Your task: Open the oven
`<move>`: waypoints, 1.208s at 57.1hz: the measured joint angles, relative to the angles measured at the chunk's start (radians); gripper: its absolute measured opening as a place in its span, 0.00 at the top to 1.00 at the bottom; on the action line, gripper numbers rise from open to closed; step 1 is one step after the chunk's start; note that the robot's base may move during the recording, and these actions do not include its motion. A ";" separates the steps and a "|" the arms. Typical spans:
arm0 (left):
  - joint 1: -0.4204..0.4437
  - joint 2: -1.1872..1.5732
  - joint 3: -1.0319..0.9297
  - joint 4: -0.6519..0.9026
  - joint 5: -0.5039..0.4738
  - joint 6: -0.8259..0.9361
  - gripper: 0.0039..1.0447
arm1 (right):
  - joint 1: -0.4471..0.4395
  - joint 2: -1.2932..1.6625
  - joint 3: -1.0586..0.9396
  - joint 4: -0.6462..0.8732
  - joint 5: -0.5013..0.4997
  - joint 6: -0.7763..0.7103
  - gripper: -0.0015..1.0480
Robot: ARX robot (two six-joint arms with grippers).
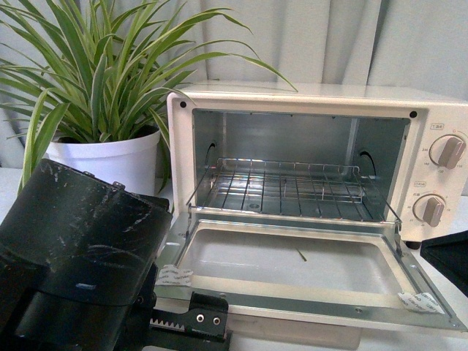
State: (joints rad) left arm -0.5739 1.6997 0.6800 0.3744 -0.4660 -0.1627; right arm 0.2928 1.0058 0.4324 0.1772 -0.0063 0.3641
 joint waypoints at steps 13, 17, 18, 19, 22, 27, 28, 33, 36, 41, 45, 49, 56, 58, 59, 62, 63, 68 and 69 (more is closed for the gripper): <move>-0.030 -0.132 -0.119 0.018 -0.003 0.179 0.06 | -0.013 -0.077 -0.016 -0.047 -0.039 -0.031 0.09; -0.056 -0.203 -0.168 0.014 0.018 0.199 0.06 | -0.020 -0.126 -0.031 -0.069 -0.055 -0.036 0.09; -0.066 -0.225 -0.182 0.015 0.015 0.205 0.06 | -0.021 -0.140 -0.036 -0.077 -0.060 -0.037 0.09; -0.074 -0.247 -0.197 0.019 0.009 0.213 0.06 | -0.023 -0.147 -0.039 -0.081 -0.063 -0.037 0.09; -0.090 -0.294 -0.225 0.027 -0.002 0.216 0.06 | -0.026 -0.188 -0.051 -0.105 -0.074 -0.039 0.09; -0.111 -0.397 -0.272 0.018 -0.005 0.216 0.06 | -0.029 -0.262 -0.074 -0.145 -0.082 -0.043 0.09; -0.115 -0.426 -0.283 0.018 -0.006 0.215 0.06 | -0.029 -0.273 -0.077 -0.150 -0.082 -0.043 0.09; -0.122 -0.526 -0.320 0.007 -0.006 0.210 0.06 | -0.031 -0.361 -0.102 -0.193 -0.090 -0.043 0.09; -0.123 -0.599 -0.346 0.005 -0.014 0.209 0.06 | -0.033 -0.418 -0.117 -0.224 -0.097 -0.043 0.09; -0.120 -0.731 -0.385 -0.035 -0.024 0.202 0.06 | -0.033 -0.523 -0.142 -0.279 -0.099 -0.043 0.09; -0.109 -0.832 -0.409 -0.084 -0.033 0.190 0.06 | -0.033 -0.595 -0.161 -0.308 -0.091 -0.044 0.09; -0.087 -0.924 -0.423 -0.150 -0.035 0.169 0.06 | -0.033 -0.679 -0.183 -0.341 -0.071 -0.051 0.09; -0.062 -1.117 -0.444 -0.302 -0.086 0.123 0.06 | -0.045 -0.782 -0.210 -0.386 -0.087 -0.061 0.09; -0.058 -1.178 -0.451 -0.347 -0.093 0.110 0.06 | -0.053 -0.792 -0.215 -0.384 -0.097 -0.063 0.09; -0.058 -1.191 -0.453 -0.357 -0.095 0.108 0.06 | -0.060 -0.797 -0.219 -0.384 -0.103 -0.064 0.09; -0.058 -1.275 -0.467 -0.402 -0.119 0.109 0.06 | -0.072 -0.806 -0.231 -0.382 -0.108 -0.069 0.09; -0.058 -1.287 -0.469 -0.407 -0.120 0.109 0.06 | -0.077 -0.810 -0.238 -0.380 -0.108 -0.071 0.09; -0.040 -1.378 -0.492 -0.438 -0.132 0.109 0.06 | -0.108 -0.829 -0.265 -0.369 -0.125 -0.072 0.09; -0.032 -1.393 -0.497 -0.437 -0.128 0.109 0.06 | -0.112 -0.831 -0.268 -0.367 -0.129 -0.072 0.09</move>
State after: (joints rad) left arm -0.6060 0.3065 0.1829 -0.0628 -0.5941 -0.0540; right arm 0.1810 0.1745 0.1646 -0.1902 -0.1352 0.2924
